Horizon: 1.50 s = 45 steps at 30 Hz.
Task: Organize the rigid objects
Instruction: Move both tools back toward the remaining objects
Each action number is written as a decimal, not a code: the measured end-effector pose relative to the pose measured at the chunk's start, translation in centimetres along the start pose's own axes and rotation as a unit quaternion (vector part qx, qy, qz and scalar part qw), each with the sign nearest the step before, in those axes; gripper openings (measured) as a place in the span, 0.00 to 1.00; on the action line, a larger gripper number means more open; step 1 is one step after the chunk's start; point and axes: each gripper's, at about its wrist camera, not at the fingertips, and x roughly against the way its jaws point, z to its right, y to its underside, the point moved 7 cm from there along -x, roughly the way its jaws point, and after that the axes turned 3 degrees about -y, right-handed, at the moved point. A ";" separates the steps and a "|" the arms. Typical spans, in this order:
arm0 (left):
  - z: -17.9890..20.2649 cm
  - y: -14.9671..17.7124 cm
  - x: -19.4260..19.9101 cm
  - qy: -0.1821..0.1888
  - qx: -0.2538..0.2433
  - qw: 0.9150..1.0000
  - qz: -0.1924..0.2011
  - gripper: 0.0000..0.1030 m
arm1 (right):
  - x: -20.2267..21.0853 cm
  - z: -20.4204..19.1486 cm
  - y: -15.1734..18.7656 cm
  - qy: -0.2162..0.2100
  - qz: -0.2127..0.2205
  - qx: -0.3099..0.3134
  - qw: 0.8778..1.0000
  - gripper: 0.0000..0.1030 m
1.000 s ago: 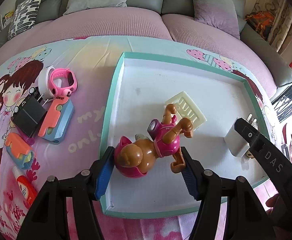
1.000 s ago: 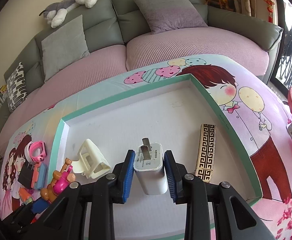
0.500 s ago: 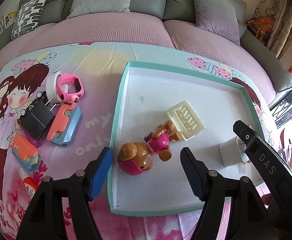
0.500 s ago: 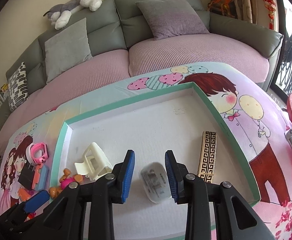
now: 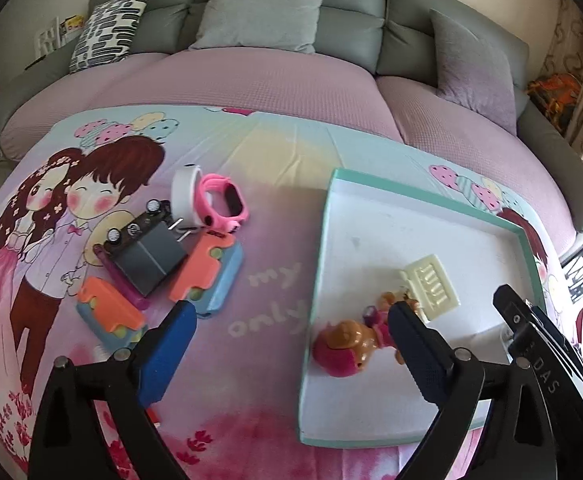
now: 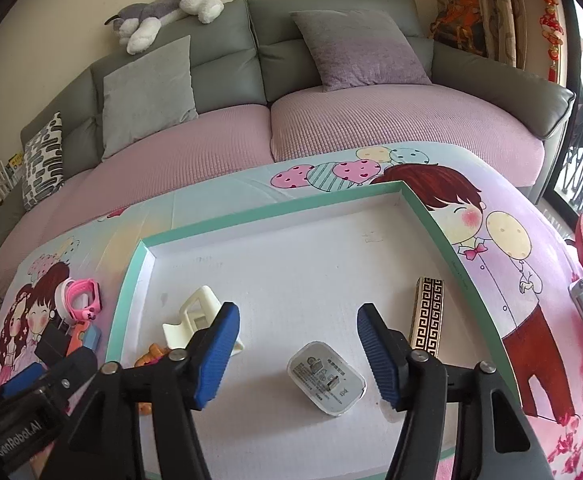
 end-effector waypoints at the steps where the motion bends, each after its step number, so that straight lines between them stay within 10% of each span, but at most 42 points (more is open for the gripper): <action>1: -0.7 -0.1 -0.1 -0.007 0.009 1.000 0.002 0.94 | 0.0 -0.1 0.0 0.001 0.001 0.003 1.000 0.66; 12: -6.0 -0.6 -0.5 -0.047 0.077 0.996 0.016 0.94 | -0.3 -0.8 0.2 -0.007 0.003 0.009 1.000 0.99; 25: -8.0 -1.0 0.1 -0.069 0.094 0.993 0.031 0.94 | -0.1 -1.8 0.1 -0.010 0.013 0.018 1.000 1.00; 45: -17.9 -1.3 3.5 -0.129 0.178 0.974 0.063 0.94 | 1.3 -12.2 1.7 -0.136 0.026 0.087 0.987 1.00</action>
